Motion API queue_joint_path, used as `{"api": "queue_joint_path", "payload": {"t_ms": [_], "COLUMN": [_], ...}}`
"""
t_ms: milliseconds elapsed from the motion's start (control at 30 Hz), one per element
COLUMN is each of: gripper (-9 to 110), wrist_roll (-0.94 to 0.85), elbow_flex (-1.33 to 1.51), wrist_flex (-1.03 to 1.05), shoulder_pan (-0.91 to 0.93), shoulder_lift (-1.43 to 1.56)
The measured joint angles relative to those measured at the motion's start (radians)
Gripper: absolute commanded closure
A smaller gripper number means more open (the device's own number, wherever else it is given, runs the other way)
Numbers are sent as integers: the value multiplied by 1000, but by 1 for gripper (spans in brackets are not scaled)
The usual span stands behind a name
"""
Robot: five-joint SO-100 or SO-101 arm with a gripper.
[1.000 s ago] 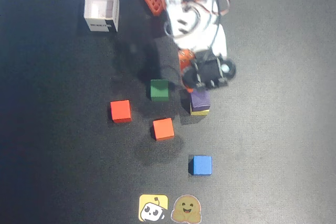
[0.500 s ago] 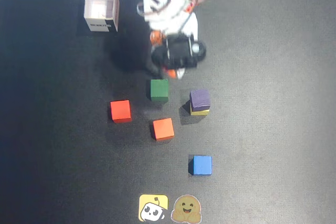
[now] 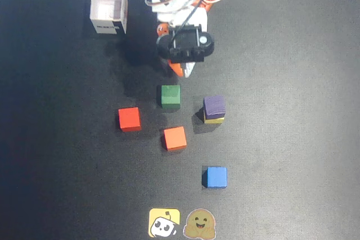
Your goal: Put the purple cube on top of the yellow cube.
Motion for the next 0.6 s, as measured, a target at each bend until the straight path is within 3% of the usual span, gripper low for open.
{"api": "queue_joint_path", "payload": {"t_ms": [433, 600], "gripper": [101, 101], "wrist_roll": [14, -58], "elbow_flex": [0, 0], "wrist_flex": [163, 166], "shoulder_pan": [2, 2], "shoulder_lift": [3, 3]}}
